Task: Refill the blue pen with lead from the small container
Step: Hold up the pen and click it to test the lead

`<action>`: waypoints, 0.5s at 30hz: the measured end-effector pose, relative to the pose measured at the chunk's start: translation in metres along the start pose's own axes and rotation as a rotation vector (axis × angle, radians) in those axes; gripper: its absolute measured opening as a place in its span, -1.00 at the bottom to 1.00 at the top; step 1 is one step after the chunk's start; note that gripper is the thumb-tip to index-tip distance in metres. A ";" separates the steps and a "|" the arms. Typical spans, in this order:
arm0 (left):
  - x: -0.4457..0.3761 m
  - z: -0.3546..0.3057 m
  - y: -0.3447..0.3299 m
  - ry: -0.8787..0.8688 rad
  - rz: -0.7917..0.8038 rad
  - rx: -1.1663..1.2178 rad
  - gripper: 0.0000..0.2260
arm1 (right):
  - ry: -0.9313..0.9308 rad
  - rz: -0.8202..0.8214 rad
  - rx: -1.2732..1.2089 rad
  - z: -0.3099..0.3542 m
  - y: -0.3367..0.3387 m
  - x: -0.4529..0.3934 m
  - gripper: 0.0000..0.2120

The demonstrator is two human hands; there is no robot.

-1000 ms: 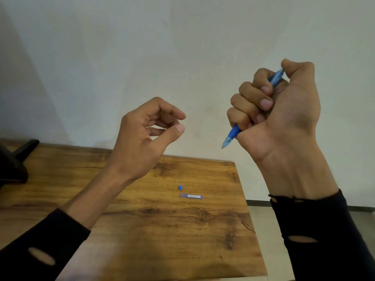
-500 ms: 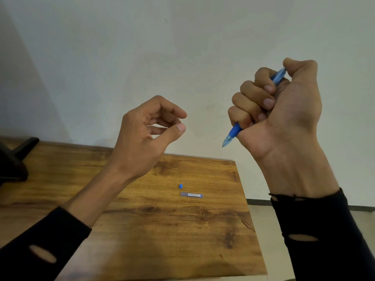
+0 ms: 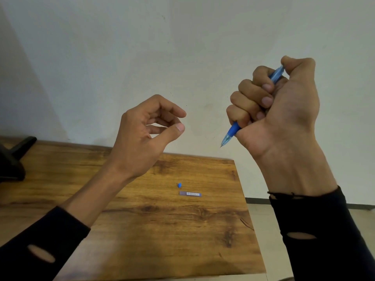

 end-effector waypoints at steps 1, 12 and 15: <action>0.000 0.000 0.000 0.000 -0.001 0.000 -0.88 | 0.001 -0.001 0.001 0.000 0.000 0.000 -0.50; 0.001 0.000 -0.001 0.005 0.005 0.001 -0.87 | -0.002 0.001 -0.006 0.000 0.001 0.000 -0.49; 0.001 -0.001 -0.002 -0.001 0.015 -0.003 -0.86 | -0.010 0.001 -0.006 -0.001 0.001 0.000 -0.49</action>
Point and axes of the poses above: each hand's wrist, its own x-axis away from the middle knuckle, its own y-axis out of the back of the hand, z = x × y, the point moved 10 cm from there along -x, towards the middle knuckle, and after that the axes turned 10 degrees about -y, right-handed, at the moved point
